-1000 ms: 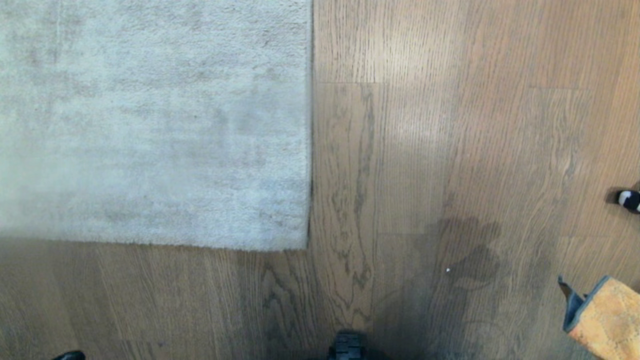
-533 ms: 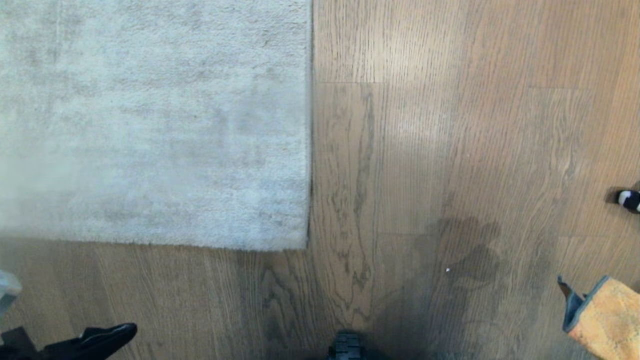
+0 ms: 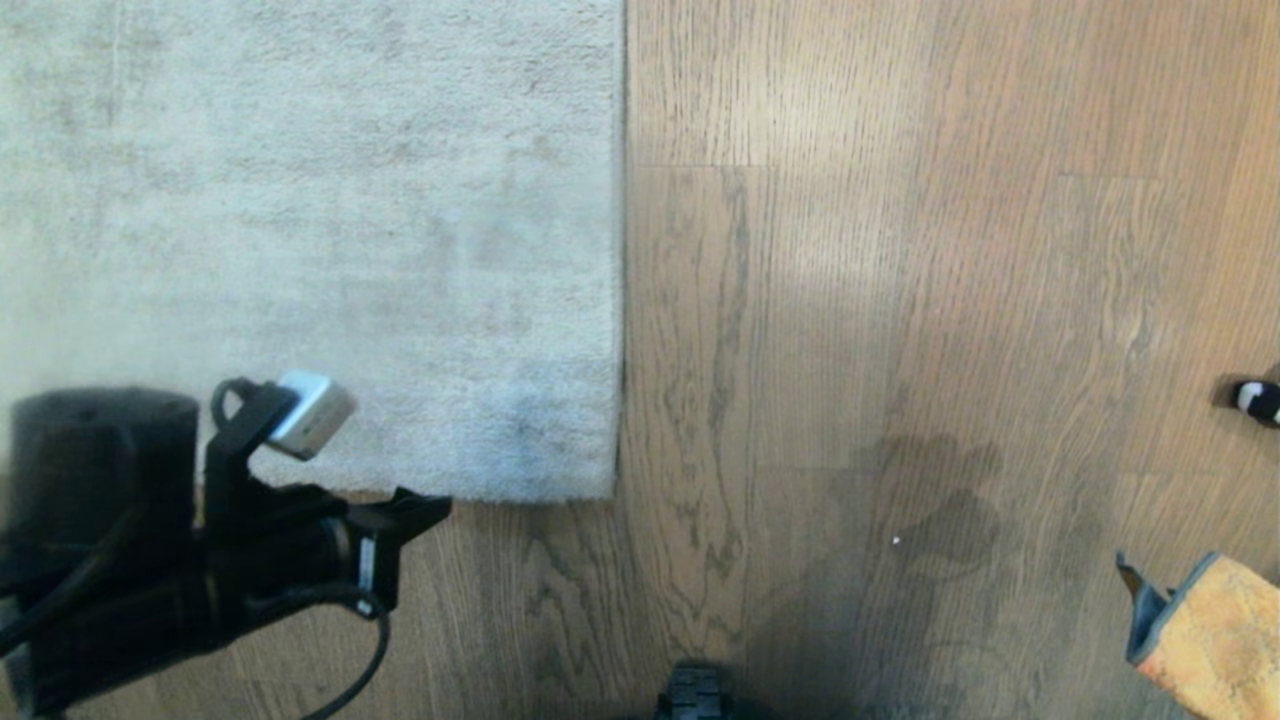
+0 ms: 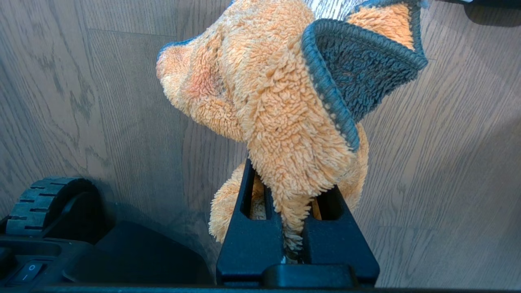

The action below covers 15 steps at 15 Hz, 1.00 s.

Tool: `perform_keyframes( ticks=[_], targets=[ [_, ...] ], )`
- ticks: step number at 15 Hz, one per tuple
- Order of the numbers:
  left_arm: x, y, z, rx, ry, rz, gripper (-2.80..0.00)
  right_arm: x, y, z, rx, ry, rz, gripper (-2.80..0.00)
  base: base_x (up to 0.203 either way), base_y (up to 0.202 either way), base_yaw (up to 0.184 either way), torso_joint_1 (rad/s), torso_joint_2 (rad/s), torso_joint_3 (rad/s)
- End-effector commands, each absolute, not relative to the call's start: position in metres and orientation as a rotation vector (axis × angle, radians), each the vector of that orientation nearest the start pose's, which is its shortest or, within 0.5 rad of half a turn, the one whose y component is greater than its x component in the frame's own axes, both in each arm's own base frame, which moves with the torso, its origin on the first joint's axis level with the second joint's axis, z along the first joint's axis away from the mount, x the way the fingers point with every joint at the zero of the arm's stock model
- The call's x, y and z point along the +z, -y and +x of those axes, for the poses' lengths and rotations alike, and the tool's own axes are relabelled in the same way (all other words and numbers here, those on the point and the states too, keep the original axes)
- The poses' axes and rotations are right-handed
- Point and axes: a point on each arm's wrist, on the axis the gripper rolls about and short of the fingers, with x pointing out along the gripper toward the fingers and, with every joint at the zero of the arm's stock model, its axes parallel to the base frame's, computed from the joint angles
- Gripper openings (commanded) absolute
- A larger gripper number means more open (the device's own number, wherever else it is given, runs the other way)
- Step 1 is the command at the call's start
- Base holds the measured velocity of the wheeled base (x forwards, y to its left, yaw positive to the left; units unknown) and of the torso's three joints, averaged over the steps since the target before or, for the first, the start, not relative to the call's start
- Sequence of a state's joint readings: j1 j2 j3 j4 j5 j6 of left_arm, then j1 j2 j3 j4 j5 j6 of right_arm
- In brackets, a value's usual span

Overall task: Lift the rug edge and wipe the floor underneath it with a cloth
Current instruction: Lift up the carpet

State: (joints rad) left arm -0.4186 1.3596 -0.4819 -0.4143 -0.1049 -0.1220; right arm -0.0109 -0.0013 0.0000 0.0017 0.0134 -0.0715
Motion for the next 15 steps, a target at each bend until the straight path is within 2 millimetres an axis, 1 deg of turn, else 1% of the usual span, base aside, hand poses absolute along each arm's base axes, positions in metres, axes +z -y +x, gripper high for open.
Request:
perform_keyframes(
  ticks=[1,3,4,5,7,9,11,14,15],
  targets=[
    [0.151,0.118,0.225,-0.453,-0.523,-0.065,-2.8,0.075,-0.001,-0.023,0.003,-0.001,-0.072,-2.8,0.0,0.0,0.0,0.0,0.0,0.0],
    [0.165,0.139,0.255,-0.429,-0.452,-0.145,-2.8,0.075,-0.001,-0.023,0.003,-0.001,-0.072,-2.8,0.0,0.0,0.0,0.0,0.0,0.0],
    [0.172,0.146,0.264,-0.426,-0.429,-0.184,-2.8,0.075,-0.001,-0.023,0.003,-0.001,-0.072,-2.8,0.0,0.0,0.0,0.0,0.0,0.0],
    [0.178,0.154,0.271,-0.427,-0.418,-0.22,-2.8,0.075,-0.001,-0.023,0.003,-0.001,-0.074,-2.8,0.0,0.0,0.0,0.0,0.0,0.0],
    [0.185,0.167,0.278,-0.434,-0.445,-0.265,-2.8,0.075,-0.001,-0.023,0.003,-0.001,-0.072,-2.8,0.0,0.0,0.0,0.0,0.0,0.0],
    [0.191,0.181,0.276,-0.443,-0.478,-0.319,-2.8,0.075,-0.001,-0.023,0.003,-0.001,-0.072,-2.8,0.0,0.0,0.0,0.0,0.0,0.0],
    [0.197,0.188,0.268,-0.447,-0.54,-0.346,-2.8,0.075,-0.001,-0.023,0.003,-0.001,-0.072,-2.8,0.0,0.0,0.0,0.0,0.0,0.0],
    [0.204,0.195,0.252,-0.449,-0.64,-0.32,-2.8,0.075,-0.001,-0.023,0.003,-0.001,-0.072,-2.8,0.0,0.0,0.0,0.0,0.0,0.0],
    [0.206,0.2,0.247,-0.449,-0.658,-0.302,-2.8,0.075,-0.001,-0.023,0.003,-0.001,-0.072,-2.8,0.0,0.0,0.0,0.0,0.0,0.0]
  ],
)
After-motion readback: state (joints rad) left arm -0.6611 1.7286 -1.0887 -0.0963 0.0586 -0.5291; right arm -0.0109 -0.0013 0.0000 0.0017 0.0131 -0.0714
